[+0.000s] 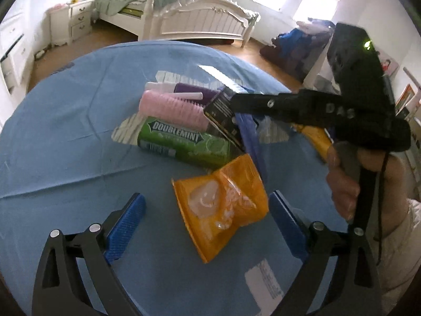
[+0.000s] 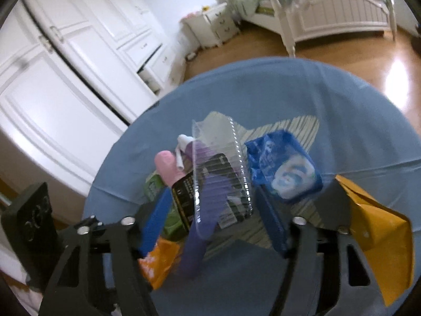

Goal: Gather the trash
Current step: 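Grasp the orange wrapper with the left tool while the right tool grasps clear plastic packaging, then carry the orange wrapper and clear packaging over the black bin and open both tools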

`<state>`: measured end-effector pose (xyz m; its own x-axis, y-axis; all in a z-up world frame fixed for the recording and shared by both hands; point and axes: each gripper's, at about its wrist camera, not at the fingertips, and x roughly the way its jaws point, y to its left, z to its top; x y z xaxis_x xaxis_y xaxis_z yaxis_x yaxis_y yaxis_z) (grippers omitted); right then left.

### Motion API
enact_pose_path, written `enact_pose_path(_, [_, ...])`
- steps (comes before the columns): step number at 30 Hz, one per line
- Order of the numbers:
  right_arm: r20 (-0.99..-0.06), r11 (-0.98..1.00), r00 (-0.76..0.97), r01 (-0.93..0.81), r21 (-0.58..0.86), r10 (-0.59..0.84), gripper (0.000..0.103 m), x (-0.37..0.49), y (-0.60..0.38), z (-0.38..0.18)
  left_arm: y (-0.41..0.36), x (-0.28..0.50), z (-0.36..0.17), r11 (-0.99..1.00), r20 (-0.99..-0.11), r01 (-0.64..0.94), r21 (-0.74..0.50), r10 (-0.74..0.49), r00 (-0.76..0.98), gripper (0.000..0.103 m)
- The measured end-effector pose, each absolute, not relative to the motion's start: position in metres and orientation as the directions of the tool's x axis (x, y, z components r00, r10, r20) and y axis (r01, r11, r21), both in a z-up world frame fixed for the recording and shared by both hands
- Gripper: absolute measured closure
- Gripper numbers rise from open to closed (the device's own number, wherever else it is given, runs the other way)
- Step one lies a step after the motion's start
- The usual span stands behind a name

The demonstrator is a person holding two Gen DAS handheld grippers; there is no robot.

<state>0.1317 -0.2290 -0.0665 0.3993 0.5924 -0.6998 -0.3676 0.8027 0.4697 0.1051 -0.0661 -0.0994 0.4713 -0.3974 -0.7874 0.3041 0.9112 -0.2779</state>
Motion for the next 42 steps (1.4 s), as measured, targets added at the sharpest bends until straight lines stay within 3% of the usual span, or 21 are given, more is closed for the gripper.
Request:
enact_pose_path(2, [-0.699,0.8,0.396,-0.37,0.473,0.596,0.057,0.129,-0.232,-0.066,-0.066,0.104,-0.1,0.914,-0.785,0.318,-0.251,-0.384,0.487,0.02])
enact_pose_path(8, [-0.68,0.809,0.44,-0.37,0.457,0.586,0.058,0.117,-0.243,-0.055,-0.054,0.102,-0.099,0.912,-0.768,0.291,-0.288,-0.402,0.499,0.056])
enact_pose_path(12, [-0.661,0.828,0.5,-0.381,0.412,0.56,0.059,0.108,-0.245,-0.041,-0.046,0.098,-0.1,0.904,-0.756,0.273,-0.329,-0.425,0.498,0.063])
enact_pose_path(14, [-0.654,0.854,0.552,-0.386,0.349,0.517,0.059,0.101,-0.243,-0.031,-0.042,0.095,-0.099,0.904,-0.751,0.273,-0.327,-0.425,0.505,0.071])
enact_pose_path(18, [-0.621,0.893,0.647,-0.378,0.243,0.443,0.059,0.084,-0.247,-0.014,-0.04,0.084,-0.093,0.905,-0.738,0.273,-0.327,-0.425,0.524,0.073])
enact_pose_path(24, [-0.567,0.9,0.699,-0.36,0.247,0.435,0.059,0.063,-0.274,-0.005,-0.033,0.079,-0.081,0.916,-0.723,0.26,-0.304,-0.4,0.564,0.088])
enact_pose_path(31, [-0.585,0.93,0.746,-0.365,0.043,0.32,0.064,0.044,-0.27,-0.009,-0.035,0.08,-0.076,0.928,-0.725,0.24,-0.286,-0.374,0.578,0.09])
enact_pose_path(34, [-0.589,0.93,0.741,-0.363,0.053,0.323,0.064,0.043,-0.274,-0.015,-0.033,0.077,-0.072,0.934,-0.719,0.227,-0.275,-0.357,0.597,0.093])
enact_pose_path(42, [-0.504,0.925,0.824,-0.362,-0.119,0.257,0.064,0.016,-0.257,-0.005,-0.023,0.075,-0.053,0.945,-0.69,0.211,-0.251,-0.328,0.646,0.094])
